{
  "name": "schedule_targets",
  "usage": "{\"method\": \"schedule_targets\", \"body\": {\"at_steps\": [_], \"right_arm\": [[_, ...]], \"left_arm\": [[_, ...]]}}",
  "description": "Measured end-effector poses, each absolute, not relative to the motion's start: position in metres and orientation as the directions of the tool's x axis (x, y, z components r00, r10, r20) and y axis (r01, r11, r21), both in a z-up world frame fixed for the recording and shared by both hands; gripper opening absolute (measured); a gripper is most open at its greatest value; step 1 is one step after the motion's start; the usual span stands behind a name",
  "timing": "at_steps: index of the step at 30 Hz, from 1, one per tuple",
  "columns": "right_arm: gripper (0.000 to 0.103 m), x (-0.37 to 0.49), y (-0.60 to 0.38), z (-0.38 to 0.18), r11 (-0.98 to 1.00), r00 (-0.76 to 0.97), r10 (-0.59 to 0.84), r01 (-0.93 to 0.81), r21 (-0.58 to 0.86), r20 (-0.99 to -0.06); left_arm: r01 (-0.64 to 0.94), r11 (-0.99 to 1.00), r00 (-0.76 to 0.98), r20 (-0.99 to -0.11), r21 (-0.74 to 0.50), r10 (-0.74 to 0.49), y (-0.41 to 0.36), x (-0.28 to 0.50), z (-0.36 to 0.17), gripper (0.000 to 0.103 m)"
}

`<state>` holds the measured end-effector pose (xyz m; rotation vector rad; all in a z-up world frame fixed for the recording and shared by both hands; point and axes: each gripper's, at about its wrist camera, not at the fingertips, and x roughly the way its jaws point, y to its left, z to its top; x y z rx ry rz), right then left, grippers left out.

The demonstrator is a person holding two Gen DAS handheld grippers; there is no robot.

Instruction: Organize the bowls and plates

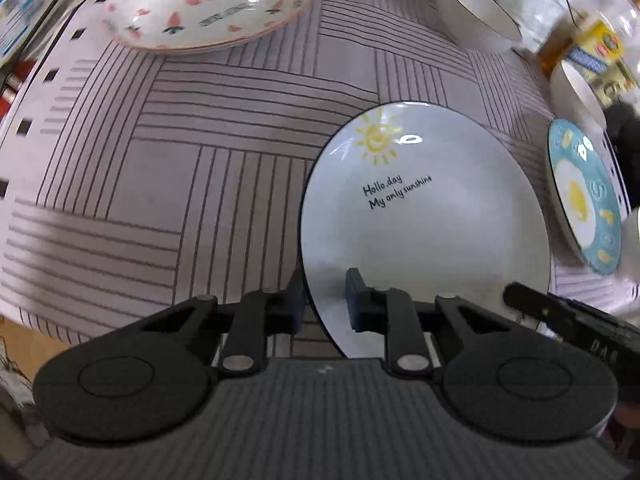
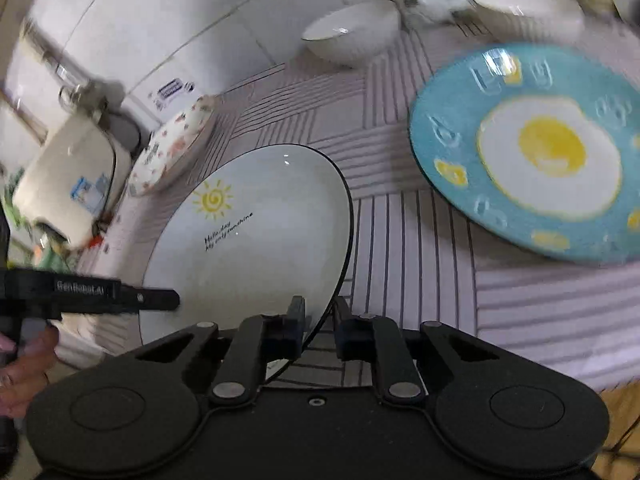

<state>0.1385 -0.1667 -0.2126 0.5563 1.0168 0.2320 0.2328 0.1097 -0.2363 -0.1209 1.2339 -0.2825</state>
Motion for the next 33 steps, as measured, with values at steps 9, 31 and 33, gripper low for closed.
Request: {"method": "schedule_targets", "body": {"at_steps": [9,31,33], "right_arm": [[0.022,0.144,-0.16,-0.195,0.855,0.478,0.468,-0.032,0.517,-0.743],[0.023,0.235,-0.157,-0.179,0.887,0.529,0.427,-0.087,0.454,-0.733],[0.023,0.238,-0.155,-0.179,0.885,0.522,0.428,-0.076,0.46,-0.738]], "left_arm": [[0.238,0.956,0.26,-0.938,-0.17,-0.231,0.105,0.244,-0.219,0.022],[0.286,0.946,0.294,-0.925,-0.156,-0.242,0.086,0.335,-0.205,0.025],[0.261,0.952,0.277,-0.932,-0.159,-0.232,0.087,0.339,-0.206,0.025]]}}
